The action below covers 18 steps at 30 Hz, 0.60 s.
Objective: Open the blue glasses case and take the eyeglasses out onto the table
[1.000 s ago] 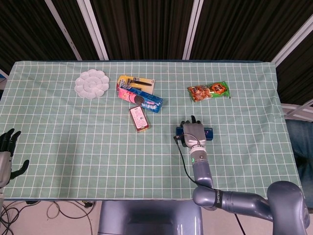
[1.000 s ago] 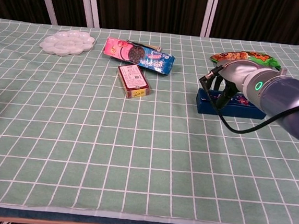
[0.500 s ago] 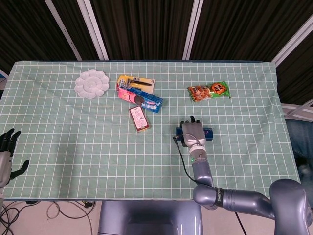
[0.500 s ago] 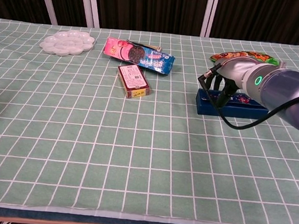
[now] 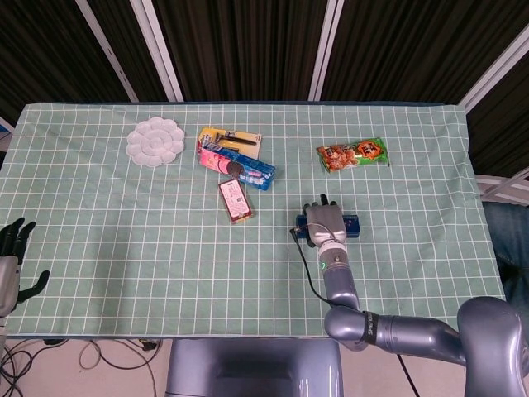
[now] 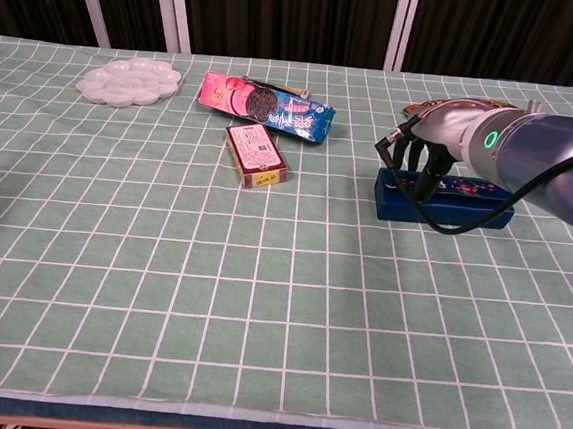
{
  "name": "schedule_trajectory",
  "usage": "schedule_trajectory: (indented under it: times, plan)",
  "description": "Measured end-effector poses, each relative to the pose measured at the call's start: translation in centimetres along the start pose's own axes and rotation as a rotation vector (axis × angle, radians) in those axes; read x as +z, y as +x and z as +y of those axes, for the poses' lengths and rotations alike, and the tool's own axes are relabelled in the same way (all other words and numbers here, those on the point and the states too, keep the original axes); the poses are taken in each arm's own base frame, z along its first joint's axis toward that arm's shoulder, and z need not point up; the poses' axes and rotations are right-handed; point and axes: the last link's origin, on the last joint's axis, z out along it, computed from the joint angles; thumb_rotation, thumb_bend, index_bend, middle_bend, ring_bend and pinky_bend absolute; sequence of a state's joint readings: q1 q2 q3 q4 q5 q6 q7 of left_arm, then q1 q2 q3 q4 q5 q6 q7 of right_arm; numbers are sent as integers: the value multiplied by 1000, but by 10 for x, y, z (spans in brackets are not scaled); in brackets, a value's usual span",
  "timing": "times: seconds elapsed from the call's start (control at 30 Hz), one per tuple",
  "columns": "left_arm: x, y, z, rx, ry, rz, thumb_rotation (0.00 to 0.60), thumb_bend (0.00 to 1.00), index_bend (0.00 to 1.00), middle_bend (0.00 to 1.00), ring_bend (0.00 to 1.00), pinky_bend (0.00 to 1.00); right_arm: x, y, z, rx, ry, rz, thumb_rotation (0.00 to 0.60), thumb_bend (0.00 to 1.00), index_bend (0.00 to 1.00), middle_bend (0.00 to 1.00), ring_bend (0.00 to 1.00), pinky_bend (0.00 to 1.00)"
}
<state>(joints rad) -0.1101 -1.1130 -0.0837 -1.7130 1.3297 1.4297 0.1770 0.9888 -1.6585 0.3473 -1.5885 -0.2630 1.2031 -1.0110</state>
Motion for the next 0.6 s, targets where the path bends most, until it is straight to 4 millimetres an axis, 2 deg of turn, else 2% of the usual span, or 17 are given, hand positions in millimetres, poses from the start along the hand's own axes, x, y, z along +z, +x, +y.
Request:
schedule_trajectory:
  times: [0.6]
  plan:
    - [0, 0, 0, 0, 1, -2, 600, 295, 53, 0, 0, 0, 11, 17, -6, -52, -3, -53, 600, 538, 382, 300, 91, 214]
